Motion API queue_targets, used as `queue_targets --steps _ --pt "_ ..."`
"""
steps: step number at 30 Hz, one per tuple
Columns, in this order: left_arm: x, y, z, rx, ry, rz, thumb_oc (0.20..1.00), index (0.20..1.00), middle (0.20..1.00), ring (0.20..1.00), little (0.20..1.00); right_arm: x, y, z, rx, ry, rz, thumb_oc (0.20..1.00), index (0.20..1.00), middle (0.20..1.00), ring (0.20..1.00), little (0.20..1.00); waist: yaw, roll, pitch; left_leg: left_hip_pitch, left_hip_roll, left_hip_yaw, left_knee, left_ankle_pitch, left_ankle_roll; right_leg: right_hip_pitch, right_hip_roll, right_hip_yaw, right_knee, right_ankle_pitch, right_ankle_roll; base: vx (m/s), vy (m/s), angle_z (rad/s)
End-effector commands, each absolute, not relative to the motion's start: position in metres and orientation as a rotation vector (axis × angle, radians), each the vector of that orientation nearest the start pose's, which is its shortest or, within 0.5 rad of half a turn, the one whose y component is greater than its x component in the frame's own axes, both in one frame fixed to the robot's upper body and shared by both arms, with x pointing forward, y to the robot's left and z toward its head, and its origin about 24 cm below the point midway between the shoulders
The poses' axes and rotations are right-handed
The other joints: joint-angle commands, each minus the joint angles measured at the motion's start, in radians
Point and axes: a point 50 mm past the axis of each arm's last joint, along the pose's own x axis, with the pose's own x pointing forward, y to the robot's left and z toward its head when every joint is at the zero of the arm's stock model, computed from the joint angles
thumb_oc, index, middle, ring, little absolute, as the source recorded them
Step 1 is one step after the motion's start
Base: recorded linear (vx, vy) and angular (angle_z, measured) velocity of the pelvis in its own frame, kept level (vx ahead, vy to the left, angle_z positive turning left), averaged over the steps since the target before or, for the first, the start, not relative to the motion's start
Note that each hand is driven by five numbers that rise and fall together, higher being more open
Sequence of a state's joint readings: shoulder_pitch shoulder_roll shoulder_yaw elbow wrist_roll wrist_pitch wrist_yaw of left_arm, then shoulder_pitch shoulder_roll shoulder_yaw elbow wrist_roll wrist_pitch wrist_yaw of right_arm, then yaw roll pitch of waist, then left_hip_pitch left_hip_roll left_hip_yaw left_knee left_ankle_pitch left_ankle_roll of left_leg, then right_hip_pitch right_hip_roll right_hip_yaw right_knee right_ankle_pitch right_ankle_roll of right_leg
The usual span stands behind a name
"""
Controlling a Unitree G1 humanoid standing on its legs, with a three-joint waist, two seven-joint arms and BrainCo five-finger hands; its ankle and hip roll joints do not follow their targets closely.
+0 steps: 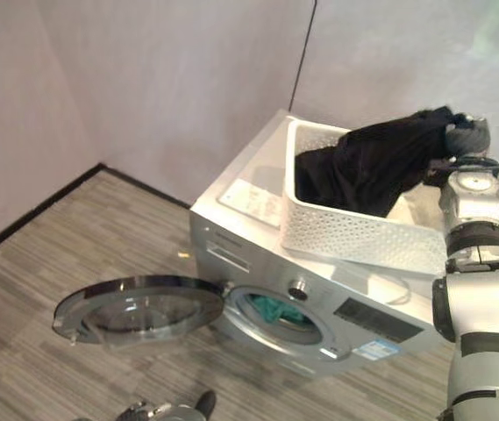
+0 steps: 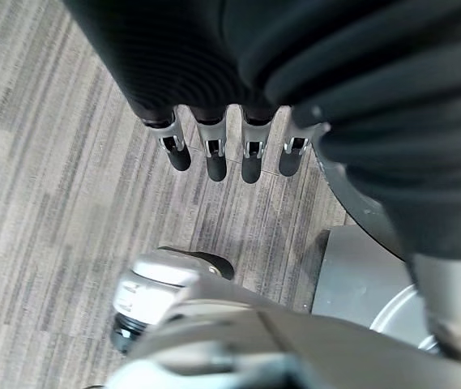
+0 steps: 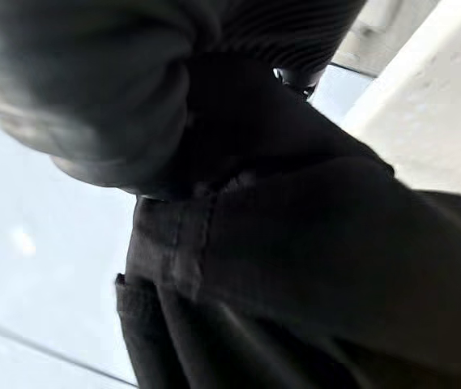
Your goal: Grab the laundry basket,head to the washer,open it,put in the laundry and shut it.
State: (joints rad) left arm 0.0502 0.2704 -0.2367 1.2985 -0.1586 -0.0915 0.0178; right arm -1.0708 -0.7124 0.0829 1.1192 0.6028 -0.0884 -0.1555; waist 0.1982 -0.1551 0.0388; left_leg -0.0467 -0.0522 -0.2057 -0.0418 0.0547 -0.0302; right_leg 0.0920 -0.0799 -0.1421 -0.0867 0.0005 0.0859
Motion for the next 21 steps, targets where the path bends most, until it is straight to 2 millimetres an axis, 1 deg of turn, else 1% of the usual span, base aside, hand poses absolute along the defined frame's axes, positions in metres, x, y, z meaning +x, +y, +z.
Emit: queue_targets --steps 1,2,3,4,5,6,7,8,9,10,11,17,19,20,21 --pt "0.014 0.258 -0.165 0.293 1.42 0.1 1.0 1.0 1.0 1.0 1.0 0.376 -0.318 0.281 0.282 -0.507 -0.442 0.2 0.2 0.2 0.2 0.2 0.006 0.007 -0.049 0.063 0.012 0.049 -0.039 -0.051 0.028 -0.001 -0.002 0.029 0.003 -0.002 0.025 -0.04 -0.007 -0.14" --pt "0.03 0.243 -0.169 0.279 1.398 0.091 1.0 1.0 1.0 1.0 1.0 0.383 -0.293 0.286 0.397 -0.554 -0.368 0.2 0.2 0.2 0.2 0.2 -0.008 0.008 -0.066 0.076 0.016 0.058 -0.042 -0.06 0.026 0.006 0.002 0.036 0.002 -0.01 0.023 -0.02 -0.017 -0.07" --pt "0.04 0.235 -0.17 0.262 1.377 0.078 1.0 1.0 1.0 1.0 1.0 0.385 -0.28 0.294 0.518 -0.612 -0.321 0.2 0.2 0.2 0.2 0.2 -0.015 0.013 -0.069 0.084 0.02 0.065 -0.043 -0.063 0.025 0.012 0.004 0.041 0.002 -0.013 0.02 0.04 -0.02 -0.35" --pt "0.039 0.231 -0.171 0.251 1.377 0.08 1.0 1.0 1.0 1.0 1.0 0.38 -0.278 0.306 0.613 -0.683 -0.332 0.2 0.2 0.2 0.2 0.2 -0.018 0.017 -0.079 0.09 0.021 0.069 -0.043 -0.063 0.024 0.019 0.006 0.043 0.002 -0.015 0.018 -0.01 -0.014 -0.29" --pt "0.038 0.232 -0.171 0.253 1.378 0.089 1.0 1.0 1.0 1.0 1.0 0.373 -0.266 0.322 0.741 -0.797 -0.291 0.2 0.2 0.2 0.2 0.2 -0.016 0.021 -0.087 0.091 0.021 0.067 -0.044 -0.059 0.023 0.022 0.008 0.043 0.002 -0.017 0.015 -0.03 -0.006 -0.23" --pt "0.038 0.233 -0.171 0.265 1.377 0.09 1.0 1.0 1.0 1.0 1.0 0.367 -0.261 0.332 0.781 -0.863 -0.269 0.2 0.2 0.2 0.2 0.2 -0.015 0.023 -0.091 0.09 0.021 0.064 -0.044 -0.057 0.022 0.023 0.009 0.04 0.002 -0.018 0.014 -0.04 -0.01 0.08" --pt "0.037 0.234 -0.171 0.27 1.377 0.094 1.0 1.0 1.0 1.0 1.0 0.363 -0.26 0.337 0.818 -0.908 -0.266 0.2 0.2 0.2 0.2 0.2 -0.013 0.024 -0.093 0.091 0.022 0.062 -0.043 -0.058 0.021 0.026 0.009 0.037 0.002 -0.02 0.013 -0.03 -0.008 0.1" --pt "0.035 0.238 -0.17 0.295 1.38 0.098 1.0 1.0 1.0 1.0 1.0 0.35 -0.257 0.353 0.867 -1.006 -0.259 0.2 0.2 0.2 0.2 0.2 -0.01 0.024 -0.098 0.093 0.022 0.057 -0.043 -0.056 0.019 0.028 0.007 0.032 0.002 -0.019 0.013 -0.03 -0.014 0.1" --pt "0.037 0.235 -0.171 0.312 1.389 0.096 1.0 1.0 1.0 1.0 1.0 0.348 -0.25 0.357 0.874 -1.025 -0.245 0.2 0.2 0.2 0.2 0.2 -0.012 0.023 -0.102 0.095 0.023 0.058 -0.044 -0.056 0.019 0.03 0.007 0.033 0.002 -0.019 0.012 -0.02 -0.007 0.07" --pt "0.037 0.235 -0.171 0.311 1.388 0.097 1.0 1.0 1.0 1.0 1.0 0.348 -0.249 0.357 0.873 -1.025 -0.246 0.2 0.2 0.2 0.2 0.2 -0.012 0.024 -0.101 0.095 0.023 0.059 -0.044 -0.056 0.019 0.031 0.007 0.034 0.002 -0.019 0.012 0.0 0.0 0.0" --pt "0.039 0.232 -0.171 0.31 1.391 0.085 1.0 1.0 1.0 1.0 1.0 0.344 -0.241 0.362 0.903 -1.052 -0.219 0.2 0.2 0.2 0.2 0.2 -0.013 0.026 -0.104 0.097 0.023 0.061 -0.044 -0.055 0.018 0.032 0.008 0.034 0.002 -0.019 0.011 0.0 0.0 0.0" --pt "0.031 0.233 -0.172 0.334 1.416 0.074 1.0 1.0 1.0 1.0 1.0 0.328 -0.22 0.39 0.895 -1.152 -0.145 0.2 0.2 0.2 0.2 0.2 -0.011 0.03 -0.118 0.108 0.024 0.066 -0.044 -0.055 0.019 0.04 0.01 0.039 0.002 -0.015 0.01 0.0 0.0 0.0" --pt "0.031 0.233 -0.172 0.339 1.415 0.069 1.0 1.0 1.0 1.0 1.0 0.326 -0.22 0.403 0.883 -1.172 -0.137 0.2 0.2 0.2 0.2 0.2 -0.011 0.031 -0.12 0.108 0.025 0.066 -0.044 -0.054 0.018 0.04 0.01 0.04 0.002 -0.013 0.011 0.0 0.0 0.0" --pt "0.029 0.235 -0.171 0.342 1.417 0.071 1.0 1.0 1.0 1.0 1.0 0.321 -0.218 0.417 0.881 -1.198 -0.117 0.2 0.2 0.2 0.2 0.2 -0.011 0.029 -0.124 0.112 0.026 0.066 -0.044 -0.055 0.017 0.043 0.011 0.041 0.002 -0.013 0.011 0.0 0.0 0.0" --pt "0.029 0.237 -0.171 0.345 1.417 0.075 1.0 1.0 1.0 1.0 1.0 0.318 -0.216 0.426 0.867 -1.215 -0.102 0.2 0.2 0.2 0.2 0.2 -0.011 0.027 -0.126 0.113 0.027 0.066 -0.044 -0.055 0.016 0.043 0.012 0.042 0.002 -0.013 0.011 0.0 0.0 0.0"
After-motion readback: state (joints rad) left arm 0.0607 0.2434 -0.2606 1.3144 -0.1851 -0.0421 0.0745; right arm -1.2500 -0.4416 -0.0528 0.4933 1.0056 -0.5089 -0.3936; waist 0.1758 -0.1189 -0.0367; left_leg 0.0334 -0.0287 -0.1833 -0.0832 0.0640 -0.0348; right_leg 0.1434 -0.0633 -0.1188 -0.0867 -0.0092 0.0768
